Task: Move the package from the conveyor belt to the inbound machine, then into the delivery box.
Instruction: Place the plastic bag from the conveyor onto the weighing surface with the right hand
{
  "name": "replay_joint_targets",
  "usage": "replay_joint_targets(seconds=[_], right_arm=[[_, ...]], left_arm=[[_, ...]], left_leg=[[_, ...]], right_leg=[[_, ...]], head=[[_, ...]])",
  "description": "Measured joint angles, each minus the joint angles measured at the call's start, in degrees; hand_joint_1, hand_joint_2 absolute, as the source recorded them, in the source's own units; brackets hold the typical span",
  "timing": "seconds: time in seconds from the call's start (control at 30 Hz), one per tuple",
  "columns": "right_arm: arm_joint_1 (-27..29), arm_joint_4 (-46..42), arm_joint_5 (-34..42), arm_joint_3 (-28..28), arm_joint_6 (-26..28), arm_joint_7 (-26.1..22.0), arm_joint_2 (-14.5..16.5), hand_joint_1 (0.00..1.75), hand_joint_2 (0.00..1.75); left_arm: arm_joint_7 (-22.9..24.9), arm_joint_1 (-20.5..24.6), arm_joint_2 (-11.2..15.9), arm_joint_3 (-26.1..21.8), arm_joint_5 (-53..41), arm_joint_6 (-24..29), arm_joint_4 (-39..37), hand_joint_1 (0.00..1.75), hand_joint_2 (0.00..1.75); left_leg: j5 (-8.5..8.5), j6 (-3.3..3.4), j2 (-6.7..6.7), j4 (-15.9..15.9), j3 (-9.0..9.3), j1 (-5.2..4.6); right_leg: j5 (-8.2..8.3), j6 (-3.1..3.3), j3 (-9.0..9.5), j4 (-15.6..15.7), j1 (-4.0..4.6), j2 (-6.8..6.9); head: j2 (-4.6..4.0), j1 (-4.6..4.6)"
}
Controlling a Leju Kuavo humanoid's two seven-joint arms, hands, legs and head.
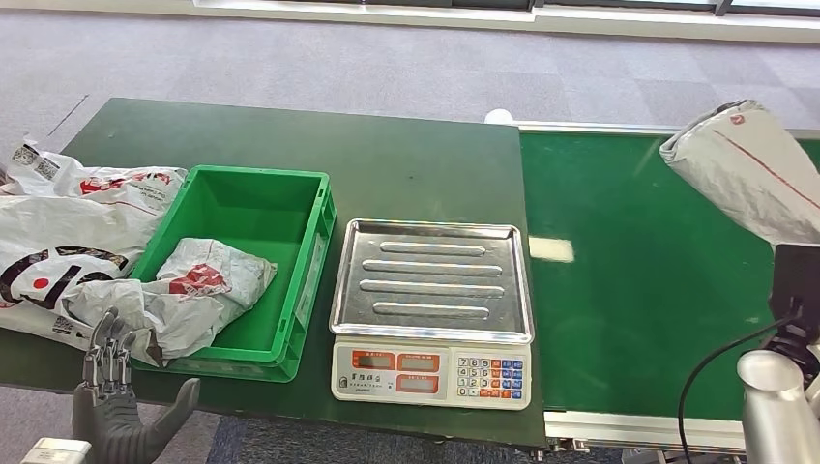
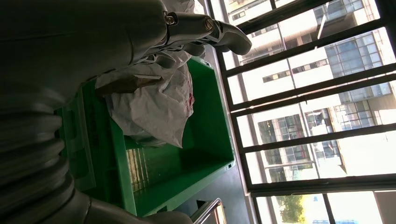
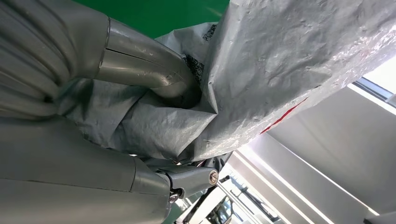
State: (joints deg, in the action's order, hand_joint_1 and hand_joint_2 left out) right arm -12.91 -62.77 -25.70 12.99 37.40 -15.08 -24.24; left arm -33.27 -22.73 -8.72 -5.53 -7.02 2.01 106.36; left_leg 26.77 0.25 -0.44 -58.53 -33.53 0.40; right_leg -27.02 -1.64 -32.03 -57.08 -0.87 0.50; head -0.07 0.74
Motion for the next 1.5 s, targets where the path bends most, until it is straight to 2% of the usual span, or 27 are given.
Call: replay_joint_targets(seconds=[0.43,0.5,0.53,0.57,0.6,0.67,0.7,0.73,0.77,0.83,0.93,1.33,1.37,1.47,1.5], right_arm=[[0.0,0.0,-0.1,0.0,-0.1,-0.1,0.0,1.75,1.75],[-0.5,-0.7,-2.5,-0.5,-2.7,-1.3,0.6,1.75,1.75],[-1.6,-1.7,-6.1,-1.5,-6.1,-1.5,2.1,1.75,1.75],[-3.8,-2.8,-11.8,-3.3,-11.9,-0.7,5.0,1.75,1.75],[-6.5,-3.7,-18.5,-6.5,-19.5,1.2,8.6,1.75,1.75],[-11.4,-4.0,-29.5,-16.3,-36.3,6.5,15.0,1.75,1.75],[-12.7,-3.9,-31.3,-21.8,-43.1,8.1,16.4,1.75,1.75],[-13.4,-3.9,-30.9,-26.8,-47.4,8.8,17.1,1.75,1.75],[-13.7,-4.2,-29.2,-30.4,-48.9,8.9,17.2,1.75,1.75],[-13.9,-5.0,-25.8,-33.5,-45.5,8.5,17.2,1.75,1.75],[-13.9,-6.7,-25.2,-33.8,-40.6,7.5,17.2,1.75,1.75],[-12.4,-9.6,-26.2,-34.2,-40.1,7.0,17.2,1.75,1.75],[-12.2,-10.0,-26.4,-34.3,-40.1,6.9,17.2,1.52,1.75],[-11.2,-11.5,-26.8,-34.4,-40.1,6.6,17.2,0.21,1.75],[-10.8,-12.0,-26.7,-34.4,-40.3,6.5,17.2,0.00,1.75]], left_arm=[[0.0,0.0,0.0,0.0,0.0,0.1,0.0,0.00,1.75],[-0.5,0.0,0.0,-0.1,0.5,0.5,0.0,0.00,1.75],[-0.7,0.2,0.0,-0.3,1.0,0.5,0.0,0.00,1.75],[-0.8,0.6,0.0,-0.8,1.5,0.1,0.0,0.00,1.75],[-0.8,1.3,0.0,-1.4,1.9,-0.9,0.0,0.00,1.75],[-0.4,3.2,-0.2,-2.8,1.9,-3.7,-0.1,0.00,1.75],[-0.3,3.9,-0.4,-3.4,1.6,-4.8,-0.1,0.00,1.75],[-0.2,4.3,-0.6,-3.9,1.3,-5.7,-0.2,0.00,1.75],[-0.2,4.4,-0.9,-4.3,1.1,-6.2,-0.2,0.00,1.75],[-0.1,4.4,-1.2,-5.0,0.5,-7.0,-0.3,0.00,1.75],[0.1,4.9,-1.6,-5.8,-0.1,-7.8,-0.5,0.00,1.75],[0.3,6.1,-2.1,-6.2,-0.6,-8.5,-1.5,0.00,1.75],[0.3,6.2,-2.1,-6.2,-0.7,-8.5,-1.6,0.00,1.75],[0.3,6.5,-2.1,-6.2,-0.9,-8.6,-1.9,0.00,1.75],[0.3,6.6,-2.1,-6.2,-1.0,-8.6,-2.0,0.00,1.75]], left_leg=[[0.00,0.00,-0.01,0.0,-0.03,0.00],[0.00,-0.07,-0.15,0.1,-0.47,-0.02],[0.03,-0.21,-0.07,0.2,-0.65,-0.01],[0.07,-0.40,0.31,0.2,-0.69,0.02],[0.14,-0.60,0.87,0.2,-0.46,0.07],[0.12,-0.78,1.79,0.2,0.31,0.15],[-0.05,-0.80,1.59,0.2,0.48,0.15],[-0.29,-0.83,1.10,0.2,0.50,0.16],[-0.52,-0.89,0.49,0.2,0.28,0.17],[-0.72,-0.99,-0.28,0.3,-0.15,0.21],[-0.70,-1.02,-0.34,0.3,-0.31,0.30],[-0.64,-0.95,-0.06,0.3,-0.30,0.22],[-0.64,-0.95,-0.06,0.3,-0.30,0.23],[-0.63,-0.95,-0.07,0.3,-0.30,0.23],[-0.63,-0.95,-0.07,0.3,-0.31,0.23]], right_leg=[[0.00,0.00,0.00,0.0,0.00,0.01],[-0.02,0.03,0.07,-0.2,0.01,0.11],[-0.01,0.13,0.03,-0.3,0.04,0.01],[0.06,0.31,-0.07,-0.3,0.13,-0.37],[0.14,0.49,-0.23,-0.4,0.22,-0.93],[0.28,0.72,-0.46,-0.3,0.36,-1.82],[0.28,0.73,-0.50,-0.3,0.37,-1.62],[0.26,0.74,-0.54,-0.3,0.37,-1.16],[0.24,0.76,-0.59,-0.4,0.38,-0.58],[0.21,0.81,-0.68,-0.4,0.40,0.17],[0.20,0.84,-0.71,-0.5,0.35,0.19],[0.26,0.78,-0.80,-0.4,0.25,-0.05],[0.26,0.78,-0.80,-0.4,0.25,-0.05],[0.25,0.78,-0.81,-0.4,0.25,-0.05],[0.25,0.79,-0.81,-0.4,0.25,-0.05]], head=[[0.00,0.00],[0.00,-0.03],[0.00,-0.05],[0.00,-0.05],[0.00,-0.04],[0.00,0.05],[0.00,0.08],[0.00,0.09],[0.00,0.09],[0.00,0.07],[0.00,0.06],[0.00,0.07],[0.00,0.07],[0.00,0.07],[0.00,0.07]])
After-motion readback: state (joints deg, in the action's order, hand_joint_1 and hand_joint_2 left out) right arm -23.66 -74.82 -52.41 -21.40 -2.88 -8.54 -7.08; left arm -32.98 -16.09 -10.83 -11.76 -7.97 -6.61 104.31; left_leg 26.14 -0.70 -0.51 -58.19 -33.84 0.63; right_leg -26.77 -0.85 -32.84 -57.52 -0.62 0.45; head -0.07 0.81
